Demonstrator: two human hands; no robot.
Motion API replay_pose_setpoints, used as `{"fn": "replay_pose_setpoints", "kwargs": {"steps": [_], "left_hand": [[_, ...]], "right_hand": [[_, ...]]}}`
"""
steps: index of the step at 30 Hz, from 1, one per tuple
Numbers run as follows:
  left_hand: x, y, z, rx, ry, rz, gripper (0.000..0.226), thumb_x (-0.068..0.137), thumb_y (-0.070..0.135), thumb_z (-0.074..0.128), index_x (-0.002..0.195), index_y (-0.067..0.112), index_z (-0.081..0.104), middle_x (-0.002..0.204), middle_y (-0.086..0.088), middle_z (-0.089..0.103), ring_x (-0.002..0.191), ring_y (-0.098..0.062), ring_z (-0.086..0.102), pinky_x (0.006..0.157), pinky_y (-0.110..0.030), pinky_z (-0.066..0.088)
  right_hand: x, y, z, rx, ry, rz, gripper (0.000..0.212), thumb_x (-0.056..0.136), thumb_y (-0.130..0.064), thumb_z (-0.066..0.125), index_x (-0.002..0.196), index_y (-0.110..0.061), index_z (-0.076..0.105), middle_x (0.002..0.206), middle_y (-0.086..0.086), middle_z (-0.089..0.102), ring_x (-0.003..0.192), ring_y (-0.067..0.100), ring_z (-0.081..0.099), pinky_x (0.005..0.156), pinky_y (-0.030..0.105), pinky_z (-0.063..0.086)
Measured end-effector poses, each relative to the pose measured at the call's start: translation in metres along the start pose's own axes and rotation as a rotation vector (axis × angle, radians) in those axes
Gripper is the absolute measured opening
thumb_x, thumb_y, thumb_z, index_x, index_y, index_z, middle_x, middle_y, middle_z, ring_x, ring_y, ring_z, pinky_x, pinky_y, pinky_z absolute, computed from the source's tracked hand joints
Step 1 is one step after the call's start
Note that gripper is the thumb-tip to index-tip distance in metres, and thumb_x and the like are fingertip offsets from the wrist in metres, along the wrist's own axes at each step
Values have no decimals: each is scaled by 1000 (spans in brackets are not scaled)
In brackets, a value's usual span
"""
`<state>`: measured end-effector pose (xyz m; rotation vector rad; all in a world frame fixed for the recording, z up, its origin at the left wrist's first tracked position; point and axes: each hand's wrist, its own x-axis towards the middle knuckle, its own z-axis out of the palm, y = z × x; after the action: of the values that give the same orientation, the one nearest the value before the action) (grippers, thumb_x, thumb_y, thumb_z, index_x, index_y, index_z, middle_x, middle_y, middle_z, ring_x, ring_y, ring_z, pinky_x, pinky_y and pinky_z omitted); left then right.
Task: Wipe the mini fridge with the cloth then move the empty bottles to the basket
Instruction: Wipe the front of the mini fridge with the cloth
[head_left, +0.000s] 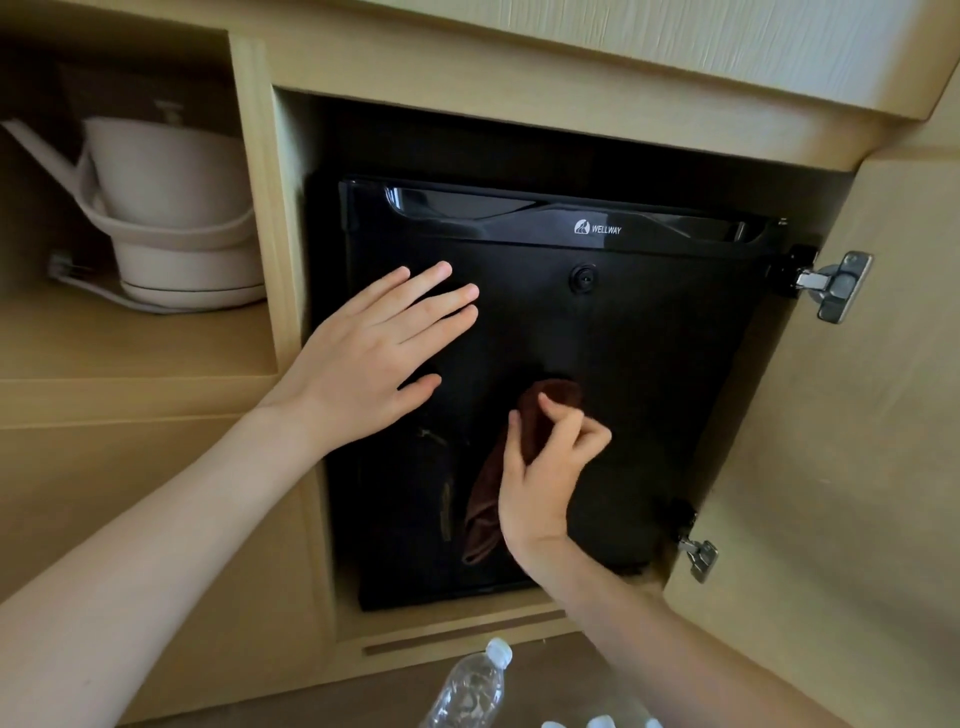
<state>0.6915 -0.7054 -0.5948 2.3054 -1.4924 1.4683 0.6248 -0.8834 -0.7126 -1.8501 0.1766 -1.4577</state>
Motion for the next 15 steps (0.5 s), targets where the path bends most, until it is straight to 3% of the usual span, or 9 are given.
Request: {"fn": "replay_pose_setpoints", "kwargs": {"steps": [4, 9, 12, 15], "left_hand": [[-9, -9, -11, 47, -26, 39, 66, 84, 20, 74, 143, 10, 48, 153, -5, 43, 147, -26, 30, 121, -46, 23], [-24, -20, -18, 220, 40, 26, 61, 88, 31, 67, 143, 13, 49, 151, -4, 46, 144, -26, 34, 122, -53, 14], [-28, -20, -16, 239, 69, -36, 62, 88, 37, 67, 144, 17, 49, 152, -1, 45, 145, -25, 34, 122, -54, 5], [-31, -14, -14, 223, 66, -97, 67, 86, 40, 68, 146, 20, 46, 155, 2, 41, 147, -23, 29, 122, -52, 0]], "right_hand": [[-2, 18, -18, -91, -229, -95, 36, 87, -6, 74, 116, -14, 53, 115, -10, 24, 97, 1, 43, 93, 0, 35], [61, -15, -6, -56, -100, -353, 34, 85, -12, 74, 115, -19, 59, 116, -9, 30, 102, 6, 43, 95, 6, 34], [47, -12, 3, -88, -186, -525, 35, 84, -11, 75, 118, -12, 66, 118, 5, 40, 104, 22, 50, 95, 25, 45], [13, 12, 0, -242, -490, -857, 42, 73, -6, 86, 113, -4, 73, 117, 16, 52, 99, 35, 56, 83, 44, 53]]}}
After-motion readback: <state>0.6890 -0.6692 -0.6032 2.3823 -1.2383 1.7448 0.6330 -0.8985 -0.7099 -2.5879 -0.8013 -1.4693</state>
